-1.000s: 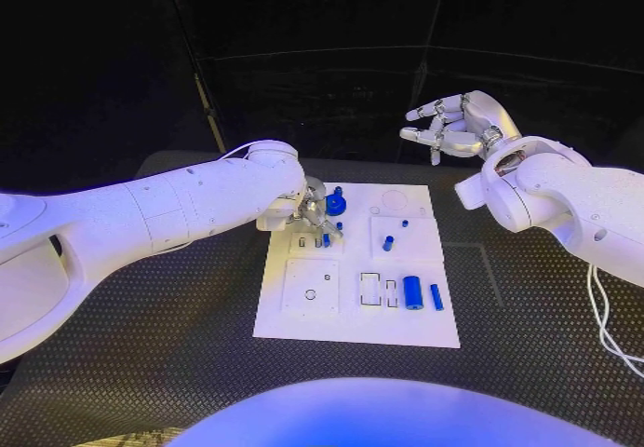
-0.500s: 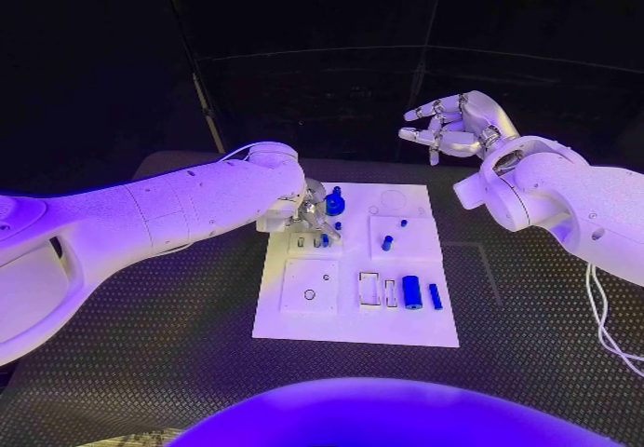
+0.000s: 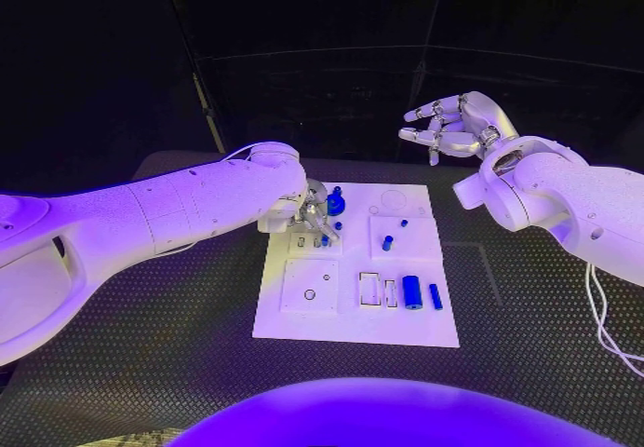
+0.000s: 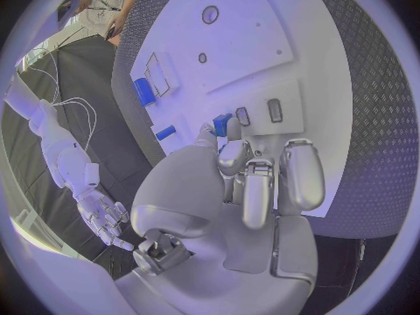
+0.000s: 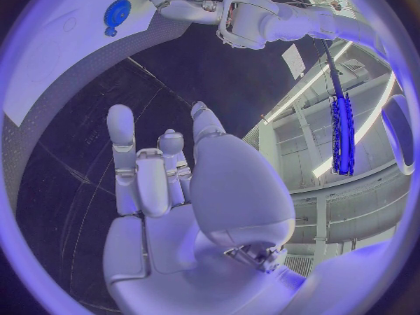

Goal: Assemble the parts on the task board

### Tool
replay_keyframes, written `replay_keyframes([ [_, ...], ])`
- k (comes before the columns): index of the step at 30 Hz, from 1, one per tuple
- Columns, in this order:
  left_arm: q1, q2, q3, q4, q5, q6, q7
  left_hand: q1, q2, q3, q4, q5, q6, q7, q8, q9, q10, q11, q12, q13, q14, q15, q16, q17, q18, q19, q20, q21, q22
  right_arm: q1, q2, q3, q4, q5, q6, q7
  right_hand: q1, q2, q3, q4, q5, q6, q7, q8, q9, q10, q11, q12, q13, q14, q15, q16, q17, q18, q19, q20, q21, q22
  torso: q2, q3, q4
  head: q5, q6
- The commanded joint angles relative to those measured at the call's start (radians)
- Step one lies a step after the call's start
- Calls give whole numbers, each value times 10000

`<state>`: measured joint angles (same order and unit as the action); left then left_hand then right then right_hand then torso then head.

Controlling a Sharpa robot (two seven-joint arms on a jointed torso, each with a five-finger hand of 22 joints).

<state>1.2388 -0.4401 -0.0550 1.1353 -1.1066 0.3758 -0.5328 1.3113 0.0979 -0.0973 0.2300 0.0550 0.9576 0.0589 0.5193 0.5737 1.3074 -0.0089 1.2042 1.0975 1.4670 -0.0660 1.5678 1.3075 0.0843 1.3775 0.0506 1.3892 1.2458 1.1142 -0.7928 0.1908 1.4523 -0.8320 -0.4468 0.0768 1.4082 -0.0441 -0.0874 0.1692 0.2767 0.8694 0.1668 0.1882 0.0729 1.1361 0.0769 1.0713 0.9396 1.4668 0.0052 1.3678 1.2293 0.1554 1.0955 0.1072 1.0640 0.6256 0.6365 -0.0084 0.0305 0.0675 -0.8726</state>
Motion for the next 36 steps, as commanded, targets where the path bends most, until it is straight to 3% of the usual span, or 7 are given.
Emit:
replay_keyframes([
  [1, 11, 13, 4, -4, 263, 80, -57, 455, 47, 259, -282, -12, -112, -24, -27, 23, -81, -33, -80, -17, 1038, -4, 30, 2633, -117, -65, -26, -43, 0, 21, 19, 9, -2, -1, 86, 30, 25, 89, -56, -13, 69, -34, -33, 48, -16, -9, -11, -35, -5, 184, -62, -36, -5, 125, -55, 1, -45, -13, -1, 1, 4, -1, 0],
  [7, 10, -7, 4, 1, 442, 23, -51, 982, 147, 797, -600, -2, -170, -41, -147, 14, -131, -53, -158, -68, 1038, -32, 30, 2633, -115, -78, -60, -55, 12, 20, 38, 9, -25, -1, 116, 19, 35, 96, -56, -17, 87, -35, -34, 51, -16, -3, -12, -31, -5, 187, -64, -36, -2, 124, -49, 0, -47, -11, -6, 1, 3, 2, 0],
  [12, 10, -59, 4, 25, 921, -142, -21, 1460, 86, 1777, -946, 17, -219, -27, -297, -4, -148, -73, -238, -99, 1038, -46, 30, 2633, -121, -59, -105, -39, 77, 20, 46, 9, -46, -1, 143, 2, 57, 104, -57, -28, 118, -38, -35, 57, -17, -5, -14, -36, -17, 189, -66, -41, -2, 127, -53, -2, -63, -32, 0, 1, 10, 1, 0],
  [18, 9, -261, 5, 211, 1363, -576, 30, 1249, -535, 3588, -1162, 81, -232, 17, -341, 114, -91, -68, -321, -161, 1038, -5, 30, 2633, -132, -45, -57, -36, 153, 19, 52, 8, -75, -1, 160, 5, 67, 108, -58, -32, 135, -40, -35, 59, -18, -3, -14, -35, -18, 190, -67, -42, 0, 127, -49, -2, -66, -33, -4, 3, 12, 10, 0],
  [21, 11, -444, 7, 399, 1663, -963, 63, 885, -966, 4671, -1246, 115, -227, 31, -281, 244, -36, -41, -349, -199, 1038, 8, 30, 2633, -134, -22, -50, -29, 203, 19, 55, 8, -98, -1, 171, 2, 67, 108, -58, -32, 135, -40, -35, 59, -18, -3, -14, -35, -18, 190, -67, -42, 0, 127, -49, -2, -66, -33, -7, 5, 26, -9, 0],
  [26, 11, -753, 7, 775, 2010, -1672, 114, 127, -1668, 6291, -1461, 699, -203, 17, -70, 546, 100, -53, -319, -185, 1038, 1, 30, 2633, -146, 37, -53, -6, 306, 18, 55, 8, -142, -1, 187, -4, 73, 111, -60, -35, 152, -42, -35, 62, -18, -8, -14, -41, -28, 188, -68, -51, -12, 129, -54, -3, -77, -48, -14, -5, 36, 23, 0],
  [36, -79, -1457, -4, 1680, 2215, -3197, 187, -294, -2083, 7232, -1830, 804, -183, -28, 104, 784, 234, -83, -282, -152, 1038, -53, 30, 2633, -182, 160, -79, 66, 476, 18, 30, 7, -199, -1, 187, -8, 88, 111, -62, -44, 165, -39, -37, 68, -17, -7, -15, -40, -30, 189, -69, -52, -10, 128, -51, -4, -81, -50, -29, 60, 117, 21, 0],
])
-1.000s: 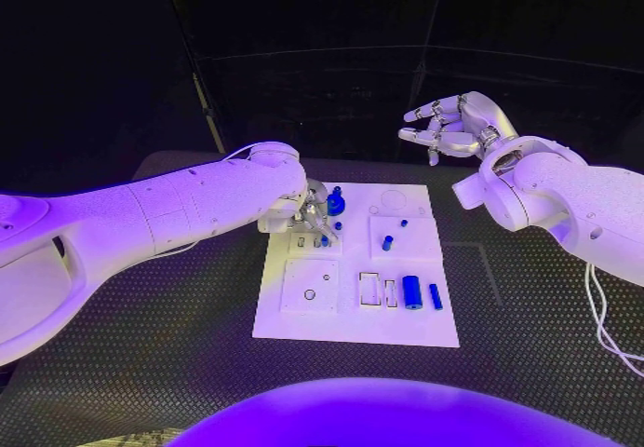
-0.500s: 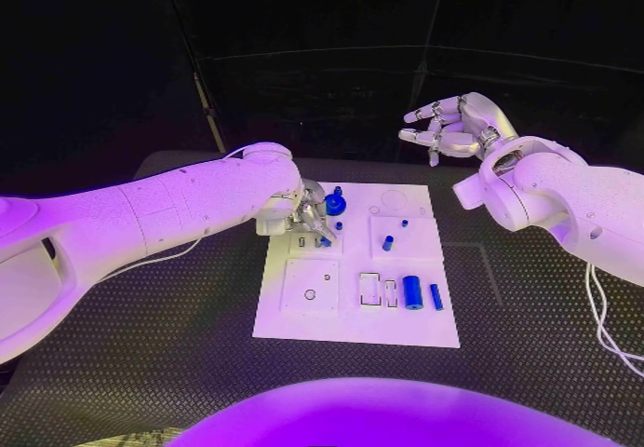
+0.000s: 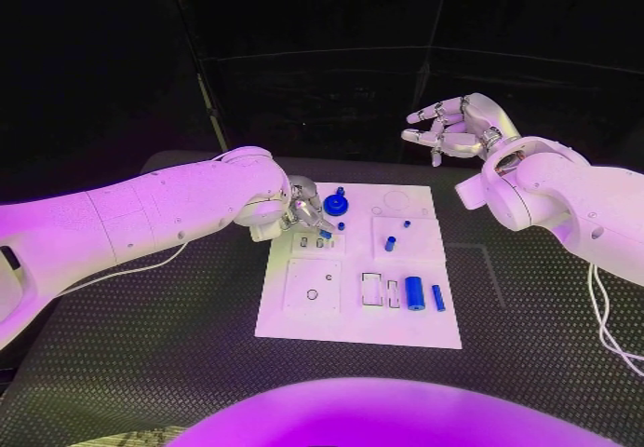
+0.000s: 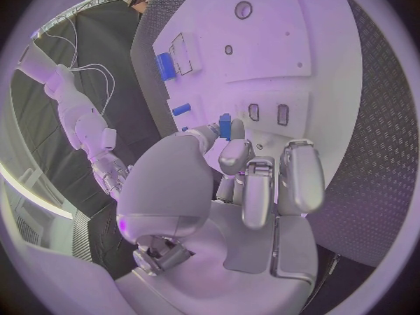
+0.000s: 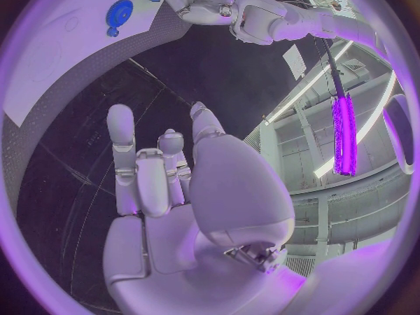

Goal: Assemble the parts on the task board

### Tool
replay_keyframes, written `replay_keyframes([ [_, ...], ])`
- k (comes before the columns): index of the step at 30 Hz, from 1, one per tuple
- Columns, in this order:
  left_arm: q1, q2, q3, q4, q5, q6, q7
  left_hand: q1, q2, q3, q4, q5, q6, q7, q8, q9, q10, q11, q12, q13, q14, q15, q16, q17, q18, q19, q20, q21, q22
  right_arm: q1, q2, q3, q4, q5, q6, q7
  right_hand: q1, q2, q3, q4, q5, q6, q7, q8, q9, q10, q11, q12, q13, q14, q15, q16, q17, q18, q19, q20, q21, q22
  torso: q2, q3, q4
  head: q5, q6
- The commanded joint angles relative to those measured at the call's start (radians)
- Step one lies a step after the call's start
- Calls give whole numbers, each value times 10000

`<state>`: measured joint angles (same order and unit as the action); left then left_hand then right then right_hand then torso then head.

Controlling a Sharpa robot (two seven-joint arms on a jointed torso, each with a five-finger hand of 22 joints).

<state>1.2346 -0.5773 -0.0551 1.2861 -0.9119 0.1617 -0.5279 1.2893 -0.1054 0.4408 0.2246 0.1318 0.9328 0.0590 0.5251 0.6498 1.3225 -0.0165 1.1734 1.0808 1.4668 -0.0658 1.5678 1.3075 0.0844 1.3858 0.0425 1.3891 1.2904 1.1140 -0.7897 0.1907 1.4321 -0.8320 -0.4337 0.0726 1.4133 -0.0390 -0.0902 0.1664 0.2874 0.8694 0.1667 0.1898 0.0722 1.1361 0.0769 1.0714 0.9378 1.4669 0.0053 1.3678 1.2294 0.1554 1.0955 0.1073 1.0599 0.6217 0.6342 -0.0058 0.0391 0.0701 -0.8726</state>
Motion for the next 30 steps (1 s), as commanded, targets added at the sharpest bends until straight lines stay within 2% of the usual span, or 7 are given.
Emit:
replay_keyframes([
  [1, -65, -147, -4, 255, 206, -1203, 142, -95, -72, 1896, -1798, 42, 71, -33, 55, 35, 98, -11, 37, 25, 1040, -57, 30, 2633, -185, 86, -1, 73, 42, 20, -1, 8, -5, 0, 58, 34, 37, 60, -34, -16, 57, -39, -36, 52, -10, -7, -15, -40, -13, 189, -69, -53, -11, 129, -51, -4, -40, -12, -9, 30, 28, -2, 0],
  [5, -198, -314, -10, 503, -283, -1738, 141, -188, -164, 2090, -1880, 63, 100, -45, 94, 83, 153, -25, 58, 46, 1040, -72, 30, 2633, -206, 156, -14, 130, 141, 20, 3, 8, -45, 0, 62, 35, 58, 61, -34, -29, 66, -36, -38, 59, -9, -7, -18, -41, -17, 190, -70, -56, -12, 128, -48, -6, -45, -14, -1, 15, 34, 22, 0],
  [7, -261, -342, -13, 570, -611, -1898, 132, -211, -182, 2136, -1897, 64, 109, -48, 102, 93, 167, -29, 64, 51, 1040, -75, 30, 2633, -207, 162, -18, 132, 147, 20, 8, 7, -60, 0, 62, 37, 58, 61, -34, -29, 66, -36, -38, 59, -9, -7, -18, -41, -17, 190, -70, -56, -12, 128, -48, -6, -45, -14, -6, 19, 47, 20, 0],
  [11, -359, -330, -16, 612, -1095, -2043, 110, -251, -218, 2210, -1924, 66, 124, -55, 116, 110, 198, -36, 84, 74, 1040, -81, 30, 2633, -212, 180, -23, 145, 172, 19, 22, 7, -76, 0, 65, 42, 58, 61, -34, -29, 66, -36, -38, 59, -9, -7, -18, -41, -17, 190, -70, -56, -12, 128, -48, -6, -45, -14, -15, 25, 62, -7, 0],
  [14, -419, -287, -19, 607, -1485, -2088, 91, -273, -237, 2253, -1940, 69, 131, -58, 123, 119, 209, -40, 87, 76, 1040, -84, 30, 2633, -211, 180, -26, 142, 169, 19, 28, 6, -81, 0, 66, 47, 58, 61, -34, -29, 66, -36, -38, 59, -9, -7, -18, -41, -17, 190, -70, -56, -12, 128, -48, -6, -45, -14, -7, 28, 44, 4, 0],
  [20, -485, -177, -41, 563, -1884, -1975, 53, -308, -263, 2311, -1959, 77, 145, -64, 136, 133, 239, -45, 115, 108, 1040, -88, 30, 2633, -213, 189, -30, 147, 181, 18, 32, 6, -83, 0, 69, 47, 58, 61, -34, -29, 66, -36, -38, 59, -9, -7, -18, -41, -17, 190, -70, -56, -12, 128, -48, -6, -45, -14, 2, 27, 48, 10, 0],
  [30, -509, -117, -116, 517, -2381, -1313, -24, -374, -326, 2416, -2009, 118, 167, -75, 165, 164, 270, -56, 124, 113, 1040, -97, 30, 2633, -218, 207, -39, 157, 204, 18, 57, 5, -96, 0, 84, 52, 58, 61, -34, -29, 66, -36, -38, 59, -9, -7, -18, -41, -17, 190, -70, -56, -12, 128, -48, -6, -45, -14, -1, 34, 56, 35, 0],
])
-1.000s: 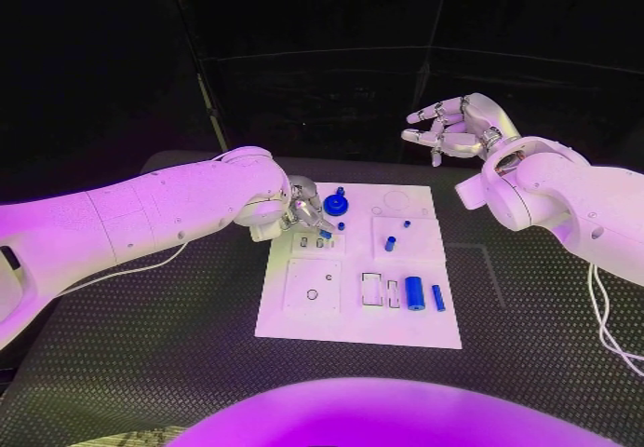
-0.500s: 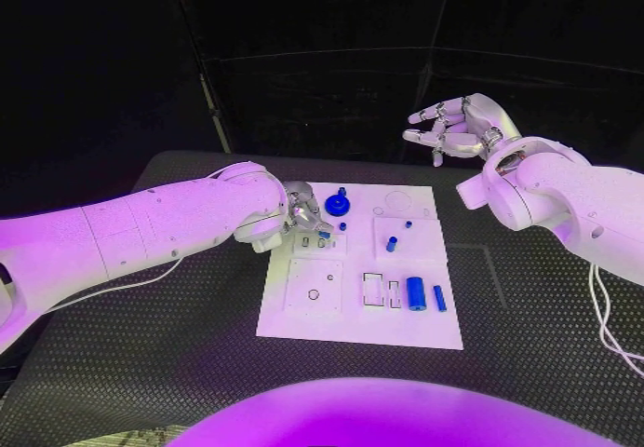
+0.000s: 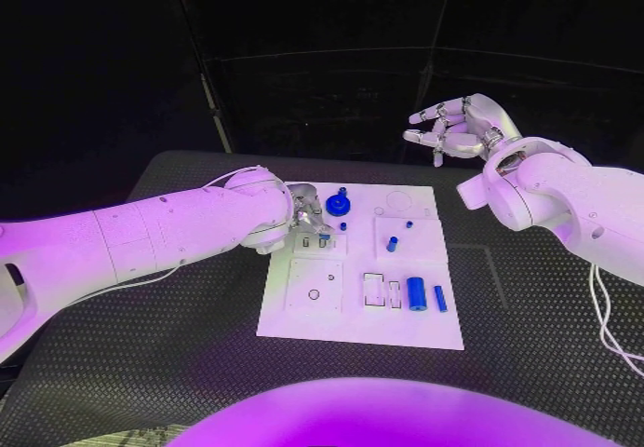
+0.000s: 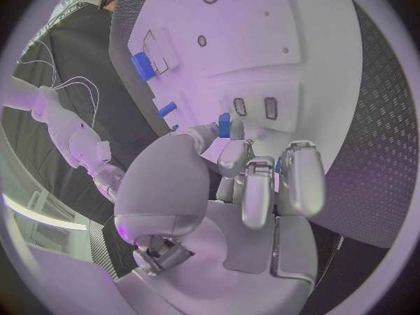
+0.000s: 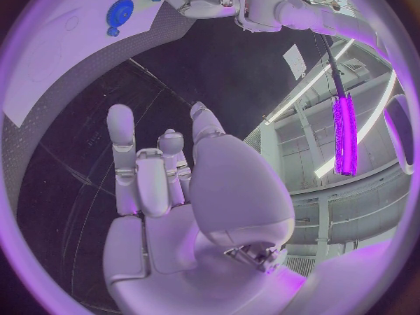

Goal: Assemble the parts on the task board

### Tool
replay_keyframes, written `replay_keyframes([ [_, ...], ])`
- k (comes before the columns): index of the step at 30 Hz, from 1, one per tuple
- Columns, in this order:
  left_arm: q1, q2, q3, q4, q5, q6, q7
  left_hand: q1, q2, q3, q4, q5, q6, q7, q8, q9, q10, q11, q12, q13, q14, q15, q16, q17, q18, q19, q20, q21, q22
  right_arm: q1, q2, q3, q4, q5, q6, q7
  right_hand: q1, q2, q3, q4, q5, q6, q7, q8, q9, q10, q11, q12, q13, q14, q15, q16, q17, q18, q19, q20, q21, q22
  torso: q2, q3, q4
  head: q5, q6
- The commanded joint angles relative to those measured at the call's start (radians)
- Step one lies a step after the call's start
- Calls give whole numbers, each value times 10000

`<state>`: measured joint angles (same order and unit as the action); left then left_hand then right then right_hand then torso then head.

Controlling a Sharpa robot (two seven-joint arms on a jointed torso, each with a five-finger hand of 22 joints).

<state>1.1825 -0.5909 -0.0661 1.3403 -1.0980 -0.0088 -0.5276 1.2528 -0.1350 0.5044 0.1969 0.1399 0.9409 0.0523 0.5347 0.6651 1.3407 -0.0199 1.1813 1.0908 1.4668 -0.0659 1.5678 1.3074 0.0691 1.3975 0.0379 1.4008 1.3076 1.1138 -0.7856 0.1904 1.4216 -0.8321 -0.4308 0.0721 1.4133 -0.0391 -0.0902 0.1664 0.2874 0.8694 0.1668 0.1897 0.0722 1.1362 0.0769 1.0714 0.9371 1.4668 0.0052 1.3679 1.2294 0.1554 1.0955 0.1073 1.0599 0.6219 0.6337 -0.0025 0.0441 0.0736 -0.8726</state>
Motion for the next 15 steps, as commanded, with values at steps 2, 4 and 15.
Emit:
replay_keyframes([
  [2, 11, 37, -20, -59, -619, 532, -41, -36, -53, 1820, -1750, 60, 95, -11, 81, 24, 106, -26, 60, 30, 1040, -100, 30, 2634, -65, 93, 4, 39, 35, 19, 24, 8, 4, 0, 58, 58, 58, 61, -35, -29, 66, -36, -38, 59, -10, -7, -18, -41, -11, 190, -70, -56, -12, 129, -48, -6, -45, -16, 3, 3, 2, -7, 0],
  [4, 10, 52, -35, -86, -676, 632, -52, -46, -63, 1834, -1759, 70, 97, -13, 86, 29, 114, -27, 69, 39, 1040, -101, 30, 2634, -64, 92, 2, 37, 33, 19, 29, 7, -1, 0, 61, 59, 58, 61, -35, -29, 66, -36, -38, 59, -10, -7, -18, -41, -11, 190, -70, -56, -12, 129, -48, -6, -45, -16, 4, 1, -5, 0, 0],
  [15, 2, 141, -106, -217, -767, 888, -74, -60, -75, 1855, -1771, 82, 101, -14, 94, 36, 120, -30, 72, 42, 1040, -102, 30, 2634, -64, 93, 1, 36, 33, 19, 52, 7, -10, 0, 75, 60, 58, 61, -35, -29, 66, -36, -38, 59, -10, -7, -18, -41, -11, 190, -70, -56, -12, 129, -48, -6, -45, -16, 6, 4, 3, -39, 0],
])
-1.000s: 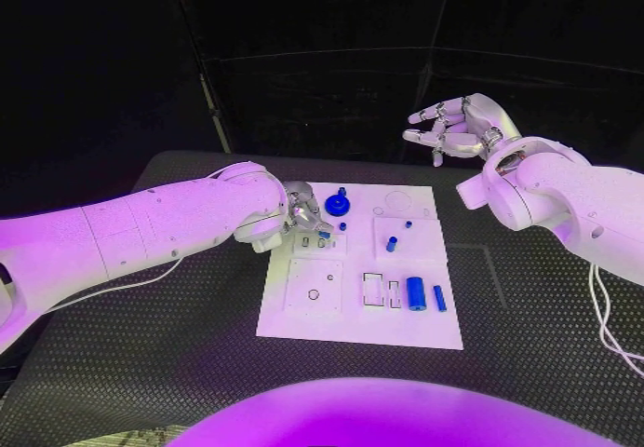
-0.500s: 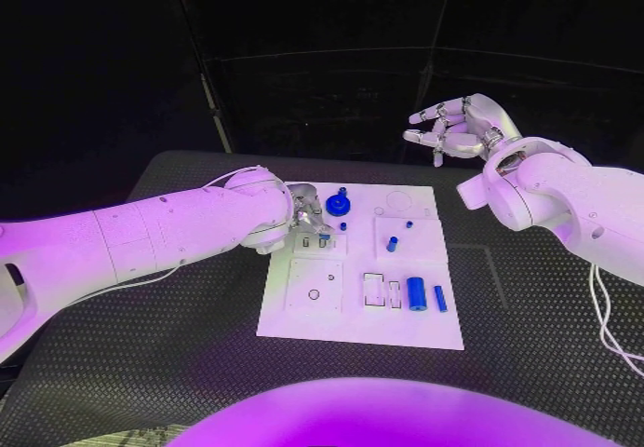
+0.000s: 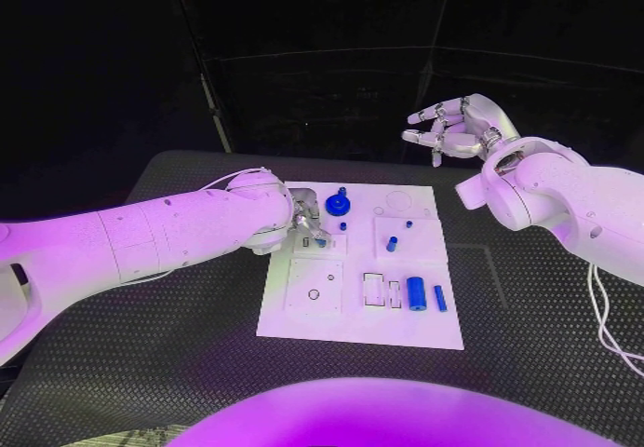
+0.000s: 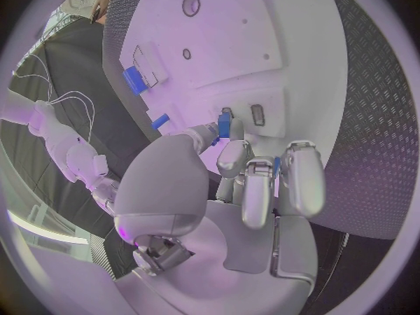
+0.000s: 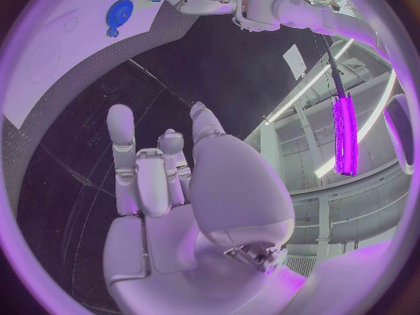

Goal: Assemble the parts on the task board

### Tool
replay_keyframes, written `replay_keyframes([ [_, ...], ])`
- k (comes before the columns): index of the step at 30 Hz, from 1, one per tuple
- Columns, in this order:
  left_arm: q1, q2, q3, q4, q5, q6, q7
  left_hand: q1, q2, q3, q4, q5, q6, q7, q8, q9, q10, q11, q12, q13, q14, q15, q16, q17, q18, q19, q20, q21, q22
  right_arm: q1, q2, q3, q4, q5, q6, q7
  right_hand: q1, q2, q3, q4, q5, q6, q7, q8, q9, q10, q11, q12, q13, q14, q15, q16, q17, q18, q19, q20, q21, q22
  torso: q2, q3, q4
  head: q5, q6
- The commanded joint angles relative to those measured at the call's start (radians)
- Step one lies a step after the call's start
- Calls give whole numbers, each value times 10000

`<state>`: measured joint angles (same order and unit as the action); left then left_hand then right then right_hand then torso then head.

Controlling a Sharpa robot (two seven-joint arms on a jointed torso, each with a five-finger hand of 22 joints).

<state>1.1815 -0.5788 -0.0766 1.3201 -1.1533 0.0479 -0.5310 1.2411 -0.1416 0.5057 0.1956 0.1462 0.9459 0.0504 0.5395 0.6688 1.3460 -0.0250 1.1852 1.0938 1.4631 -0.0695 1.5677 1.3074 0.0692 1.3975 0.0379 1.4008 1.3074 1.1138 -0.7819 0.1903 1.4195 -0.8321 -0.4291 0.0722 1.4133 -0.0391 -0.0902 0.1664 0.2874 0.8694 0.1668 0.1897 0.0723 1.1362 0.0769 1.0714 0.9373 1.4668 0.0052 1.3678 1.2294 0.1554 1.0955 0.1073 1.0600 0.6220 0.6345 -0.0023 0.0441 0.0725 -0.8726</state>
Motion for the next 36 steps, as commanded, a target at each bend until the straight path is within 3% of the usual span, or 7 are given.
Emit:
replay_keyframes([
  [1, 10, 25, -3, -17, -216, 344, -41, 57, -9, 1842, -1757, 19, 51, 4, 46, -1, 67, 21, 33, 12, 1077, -66, 31, 2634, -65, 93, 1, 36, 35, 19, 16, 8, 10, 0, 61, 59, 58, 61, -34, -29, 66, -36, -38, 59, -10, -7, -18, -41, -12, 190, -70, -56, -12, 128, -48, -6, -46, -17, -3, 4, 7, -30, 0],
  [26, -13, 31, -20, 16, -315, 720, -66, -108, -141, 2047, -1867, 259, 100, -19, 134, 79, 99, 1, 24, -1, 1077, -78, 31, 2634, -63, 91, -14, 17, 31, 17, 47, 7, -14, 0, 93, 61, 88, 73, -41, -45, 74, -30, -40, 76, -9, -12, -20, -50, -36, 190, -74, -71, -24, 129, -41, -9, -60, -28, 1, 3, -4, 10, 0],
  [36, -12, 188, -18, -118, -320, 1022, -89, -206, -164, 2101, -1877, 341, 123, -30, 166, 108, 145, -6, 65, 44, 1077, -84, 31, 2634, -77, 130, -20, 50, 93, 17, 56, 7, -17, 0, 85, 66, 87, 77, -45, -44, 73, -29, -41, 80, -9, -7, -20, -46, -34, 190, -74, -74, -26, 128, -38, -10, -63, -29, 5, 5, 1, -14, 0],
])
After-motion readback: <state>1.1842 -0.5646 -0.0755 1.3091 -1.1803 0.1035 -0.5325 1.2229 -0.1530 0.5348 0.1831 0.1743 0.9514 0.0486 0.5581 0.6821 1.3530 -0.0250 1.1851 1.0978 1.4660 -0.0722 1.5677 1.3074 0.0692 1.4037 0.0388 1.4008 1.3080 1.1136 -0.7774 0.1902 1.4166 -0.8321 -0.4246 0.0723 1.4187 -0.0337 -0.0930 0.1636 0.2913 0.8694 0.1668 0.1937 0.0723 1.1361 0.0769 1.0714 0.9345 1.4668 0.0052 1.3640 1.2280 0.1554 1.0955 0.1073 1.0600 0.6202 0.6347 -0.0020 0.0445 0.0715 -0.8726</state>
